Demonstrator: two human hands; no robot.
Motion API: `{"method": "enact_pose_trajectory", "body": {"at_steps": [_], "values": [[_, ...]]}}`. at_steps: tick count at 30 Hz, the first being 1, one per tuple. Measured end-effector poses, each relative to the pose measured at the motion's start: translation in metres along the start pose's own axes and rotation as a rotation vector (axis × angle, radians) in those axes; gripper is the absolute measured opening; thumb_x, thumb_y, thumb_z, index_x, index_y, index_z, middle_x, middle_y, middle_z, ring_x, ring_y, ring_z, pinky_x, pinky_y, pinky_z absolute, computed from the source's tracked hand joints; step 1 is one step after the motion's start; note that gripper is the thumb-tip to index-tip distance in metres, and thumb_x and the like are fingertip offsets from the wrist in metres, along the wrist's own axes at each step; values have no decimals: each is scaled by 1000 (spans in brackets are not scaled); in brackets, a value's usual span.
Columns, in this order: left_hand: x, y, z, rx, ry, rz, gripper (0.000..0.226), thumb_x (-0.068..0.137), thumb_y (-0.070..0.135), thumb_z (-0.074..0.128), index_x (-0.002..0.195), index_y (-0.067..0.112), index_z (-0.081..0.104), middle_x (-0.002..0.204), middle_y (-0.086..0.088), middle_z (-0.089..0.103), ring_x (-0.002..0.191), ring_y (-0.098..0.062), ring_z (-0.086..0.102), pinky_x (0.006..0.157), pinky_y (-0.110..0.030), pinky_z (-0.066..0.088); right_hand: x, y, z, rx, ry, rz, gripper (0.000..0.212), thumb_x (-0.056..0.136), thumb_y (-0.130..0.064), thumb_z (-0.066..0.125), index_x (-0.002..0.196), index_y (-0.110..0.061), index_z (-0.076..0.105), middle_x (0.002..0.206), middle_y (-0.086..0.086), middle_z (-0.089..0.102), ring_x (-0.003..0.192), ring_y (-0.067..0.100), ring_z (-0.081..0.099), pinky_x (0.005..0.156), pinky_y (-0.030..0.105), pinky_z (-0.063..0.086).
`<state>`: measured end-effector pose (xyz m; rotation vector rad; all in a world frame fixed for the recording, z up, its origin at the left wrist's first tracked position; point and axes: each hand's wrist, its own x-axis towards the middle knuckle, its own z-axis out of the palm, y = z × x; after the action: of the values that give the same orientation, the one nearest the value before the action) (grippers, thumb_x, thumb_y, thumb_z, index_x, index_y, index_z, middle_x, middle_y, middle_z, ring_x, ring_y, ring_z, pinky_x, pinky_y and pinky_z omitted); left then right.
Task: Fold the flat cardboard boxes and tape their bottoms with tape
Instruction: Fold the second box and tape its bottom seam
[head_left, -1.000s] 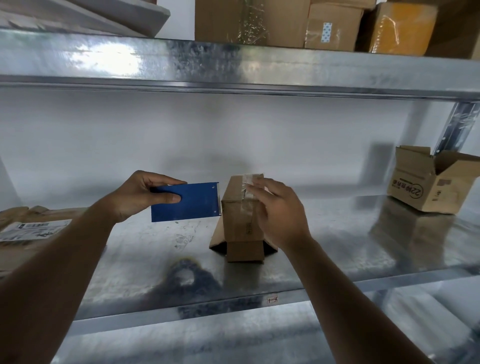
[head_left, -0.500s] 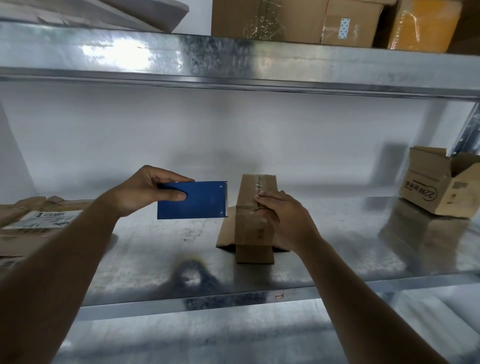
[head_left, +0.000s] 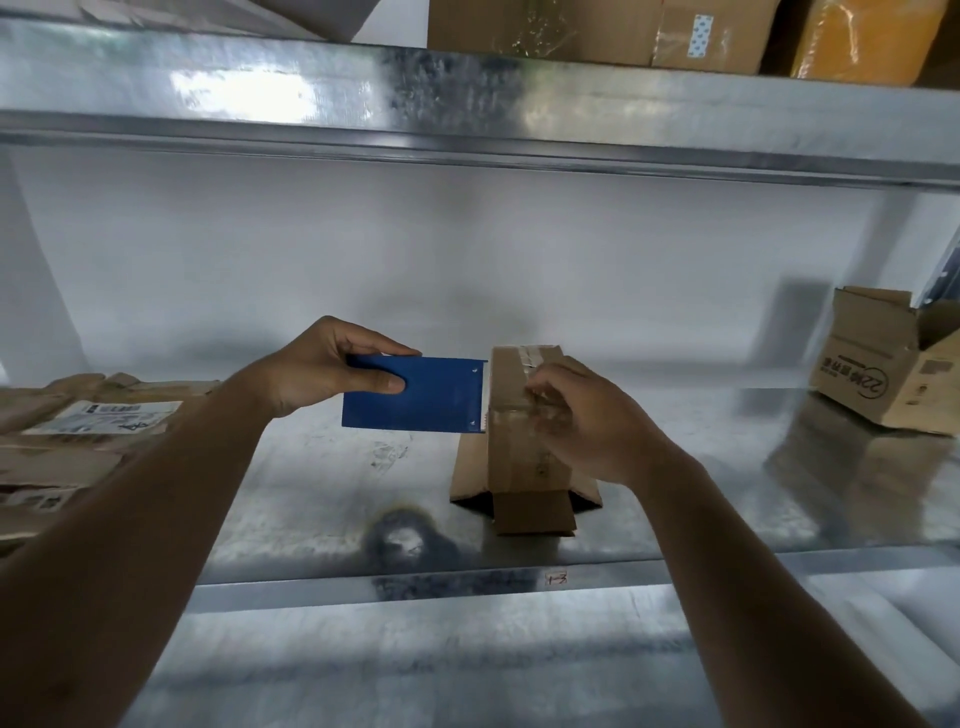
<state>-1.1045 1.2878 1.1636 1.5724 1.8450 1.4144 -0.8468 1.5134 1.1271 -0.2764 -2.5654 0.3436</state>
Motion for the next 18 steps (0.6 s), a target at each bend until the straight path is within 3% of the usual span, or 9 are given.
{"method": "enact_pose_trajectory", "body": {"at_steps": [2,4,6,9,12,15,18], "values": [[0,-3,1,-4,7,6,43,81,-1,79,121,14,75,114,-3,78,110,-21,73,89,-25,60,1,-14,1,-55,73,-28,46,99,-45,61,142,-32,53,139,-15,59,121,8,55,105,32,47],[0,-5,0,-14,13,12,45,77,9,83,121,15,76,115,-4,78,111,-22,73,90,-27,60,4,-23,5,-112,111,-63,49,103,-51,54,147,-29,54,149,-11,56,132,13,52,113,33,37],[0,-7,-2,-23,8,13,55,68,31,92,120,18,78,117,-4,78,112,-24,73,93,-30,60,8,-23,11,-162,81,-63,46,104,-54,50,141,-28,61,148,-10,59,134,14,53,118,28,25],[0,-13,-6,-34,11,-1,75,52,58,97,117,25,79,118,-5,77,112,-23,73,94,-33,59,5,-12,16,-135,43,-5,52,99,-58,52,139,-28,64,143,-9,63,134,16,54,119,26,22],[-3,-20,-7,-55,-7,-5,73,55,56,97,118,25,79,120,-6,77,113,-24,73,95,-34,60,4,-3,17,-110,28,10,55,95,-59,51,138,-28,65,142,-10,64,137,17,53,116,23,20],[-7,-22,-8,-53,-7,-6,52,65,35,93,115,27,80,119,-7,77,113,-25,73,95,-36,59,4,-3,20,-90,18,17,62,91,-65,45,136,-30,67,142,-12,64,139,16,52,117,27,27],[-11,-21,-13,-46,-21,-3,53,67,34,92,117,25,79,119,-7,76,113,-25,73,96,-35,59,6,-5,23,-65,31,23,52,95,-60,53,136,-30,68,142,-12,64,138,13,52,119,29,29]]}}
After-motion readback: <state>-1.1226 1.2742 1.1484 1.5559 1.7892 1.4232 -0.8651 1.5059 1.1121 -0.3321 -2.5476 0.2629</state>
